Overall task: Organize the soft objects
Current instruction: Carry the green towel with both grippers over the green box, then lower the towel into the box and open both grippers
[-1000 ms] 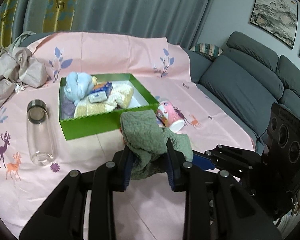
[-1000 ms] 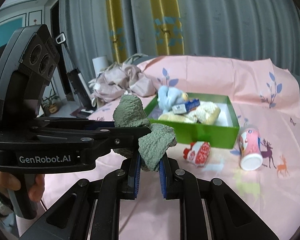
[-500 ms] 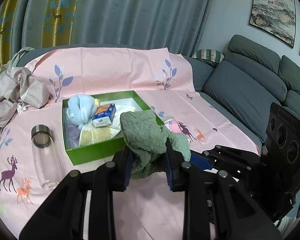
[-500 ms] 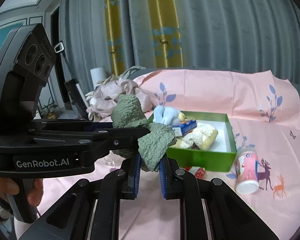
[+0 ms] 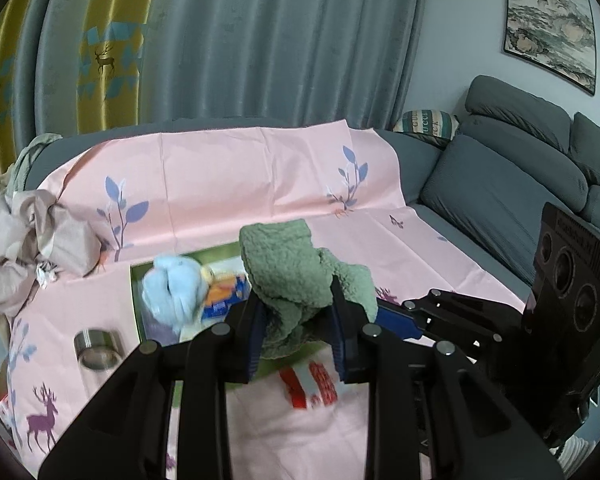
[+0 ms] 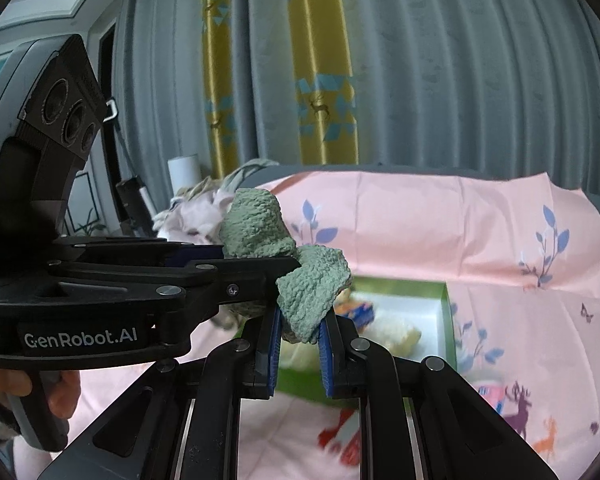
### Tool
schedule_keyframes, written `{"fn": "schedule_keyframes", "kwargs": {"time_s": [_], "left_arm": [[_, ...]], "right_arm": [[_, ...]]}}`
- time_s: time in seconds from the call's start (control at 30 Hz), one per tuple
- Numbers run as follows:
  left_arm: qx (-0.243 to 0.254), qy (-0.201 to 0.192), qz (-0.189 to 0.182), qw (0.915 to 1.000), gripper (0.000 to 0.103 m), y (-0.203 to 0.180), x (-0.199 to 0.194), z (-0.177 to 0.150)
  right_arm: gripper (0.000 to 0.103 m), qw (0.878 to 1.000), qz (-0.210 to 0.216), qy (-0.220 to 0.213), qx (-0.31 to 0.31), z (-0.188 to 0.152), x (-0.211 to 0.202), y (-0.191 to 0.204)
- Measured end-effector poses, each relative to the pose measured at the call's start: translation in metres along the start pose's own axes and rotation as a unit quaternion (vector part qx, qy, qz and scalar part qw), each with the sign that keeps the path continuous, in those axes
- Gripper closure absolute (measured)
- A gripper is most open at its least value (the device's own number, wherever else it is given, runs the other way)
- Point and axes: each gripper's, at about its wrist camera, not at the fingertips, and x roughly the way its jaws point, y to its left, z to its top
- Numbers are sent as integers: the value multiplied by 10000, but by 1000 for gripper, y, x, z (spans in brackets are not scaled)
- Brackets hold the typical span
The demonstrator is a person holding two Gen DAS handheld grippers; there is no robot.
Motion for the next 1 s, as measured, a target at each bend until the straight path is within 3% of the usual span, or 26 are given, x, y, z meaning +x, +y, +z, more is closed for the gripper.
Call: {"fn": "schedule_keyframes", "kwargs": {"time_s": [0.2,0.43,0.7,1.0], "left_arm": [[-146,175,-2,9997,78,16,33,17],[-478,627,-95,9968,78,30,88,5],[-367,1010,16,9942,78,29,133,-13],[-187,1225,182,9921,78,26,166,-19]], "right_arm": [[85,9999,-100,115,3,13,32,-20],[85,9982,-215,491,273,-4,71,-47],[85,9940,-279,904,554,-38,101,-77],[85,9889,-536,1265,561,-49,121,-94]]}}
